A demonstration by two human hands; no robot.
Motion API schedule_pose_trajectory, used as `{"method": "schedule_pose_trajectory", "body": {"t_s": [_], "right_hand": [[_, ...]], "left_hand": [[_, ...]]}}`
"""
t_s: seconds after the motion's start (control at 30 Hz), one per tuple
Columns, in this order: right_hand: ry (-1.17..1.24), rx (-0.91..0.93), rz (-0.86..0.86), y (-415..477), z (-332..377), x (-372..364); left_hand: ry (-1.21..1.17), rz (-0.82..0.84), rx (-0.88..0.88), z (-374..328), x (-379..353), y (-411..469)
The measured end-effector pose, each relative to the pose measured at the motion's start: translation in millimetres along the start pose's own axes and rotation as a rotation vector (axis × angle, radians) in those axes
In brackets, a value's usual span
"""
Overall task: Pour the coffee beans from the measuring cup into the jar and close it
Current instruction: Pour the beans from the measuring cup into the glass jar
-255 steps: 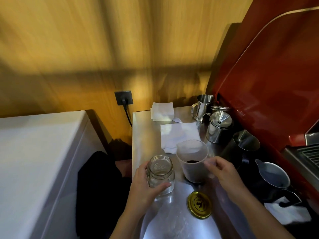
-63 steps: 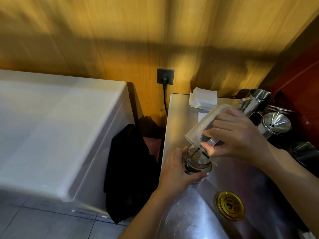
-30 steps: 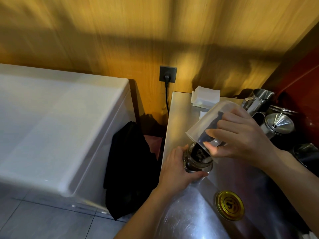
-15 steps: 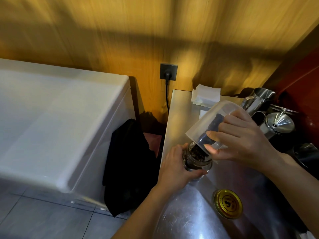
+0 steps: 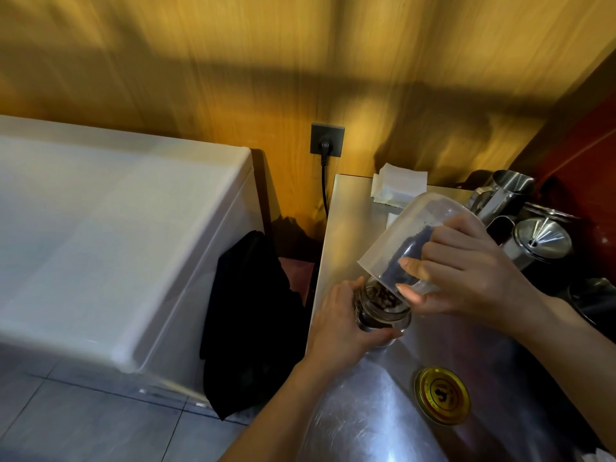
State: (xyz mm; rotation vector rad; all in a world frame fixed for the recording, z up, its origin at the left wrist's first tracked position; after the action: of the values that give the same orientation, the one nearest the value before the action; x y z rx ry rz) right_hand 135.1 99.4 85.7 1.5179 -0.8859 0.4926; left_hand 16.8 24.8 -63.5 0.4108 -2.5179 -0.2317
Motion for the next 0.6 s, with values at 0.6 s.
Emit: {"method": "schedule_pose_trajectory", "body": {"t_s": [0.6], "right_hand": [[0.005,0.072,-0.028,-1.8,5.4,2.1]], "left_hand": [[-0.006,-0.038,-0.017,-2.0,-0.3,-0.3]]}}
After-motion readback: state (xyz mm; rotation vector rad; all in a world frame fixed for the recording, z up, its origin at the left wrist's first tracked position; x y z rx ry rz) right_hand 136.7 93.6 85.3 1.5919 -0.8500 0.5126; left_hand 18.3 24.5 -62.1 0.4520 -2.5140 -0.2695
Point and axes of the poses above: each hand's wrist, its own y-axis towards the middle knuckle, its own x-axis out of the back of the hand, z = x × y, the point moved 3 cm from there along y, towards the middle knuckle, and after that the axes turned 12 degrees about -x, right-handed, at the moved point
